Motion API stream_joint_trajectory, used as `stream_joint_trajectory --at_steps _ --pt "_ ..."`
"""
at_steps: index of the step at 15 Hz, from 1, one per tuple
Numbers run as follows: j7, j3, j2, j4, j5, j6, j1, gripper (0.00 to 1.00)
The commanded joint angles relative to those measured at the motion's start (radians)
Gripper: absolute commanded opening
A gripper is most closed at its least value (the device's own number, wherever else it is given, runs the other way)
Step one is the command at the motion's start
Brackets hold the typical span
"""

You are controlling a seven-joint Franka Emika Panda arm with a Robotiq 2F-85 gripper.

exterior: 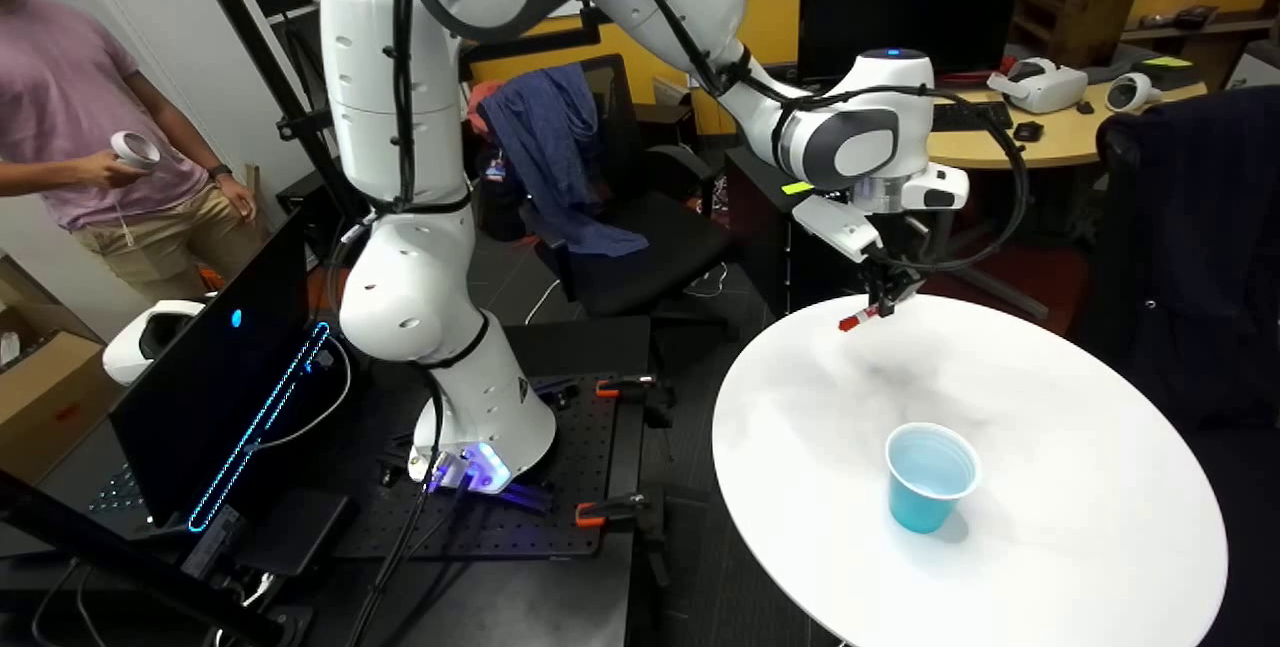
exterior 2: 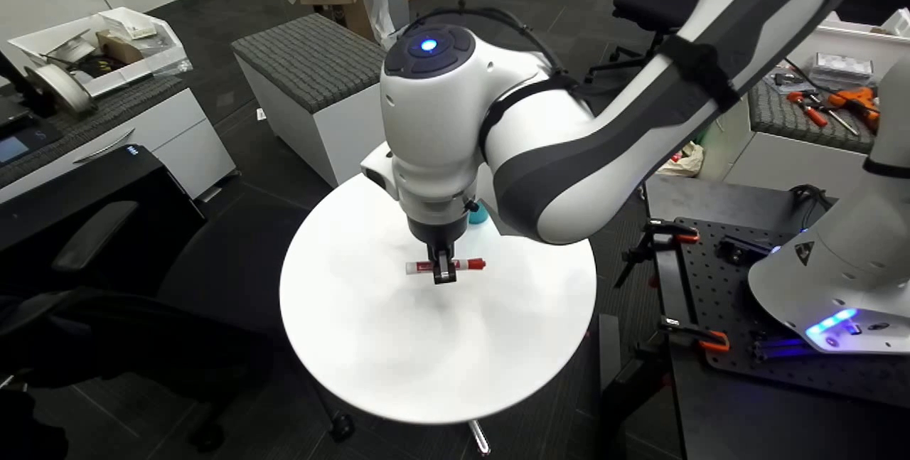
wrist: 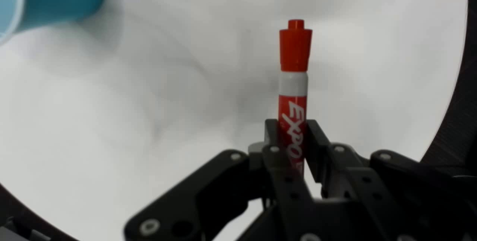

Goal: Put the marker in the cup

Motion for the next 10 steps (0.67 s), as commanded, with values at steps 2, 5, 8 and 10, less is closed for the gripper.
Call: stream_joint_trajectory --at_steps 2,5,8,10 --pt "0.173 -0.044 -0.153 -0.078 -0.093 -0.145 0.025 0.05" --pt "0.243 -0.047 -0.197 -0.070 -0.144 -0.277 0.011 0.05" --pt "0.284 -0.053 -0.219 -0.050 -0.192 -0.404 -0.010 0.05" --pt "0.293 -0.054 -0.229 -0.046 -0.205 -0.474 -0.026 0.05"
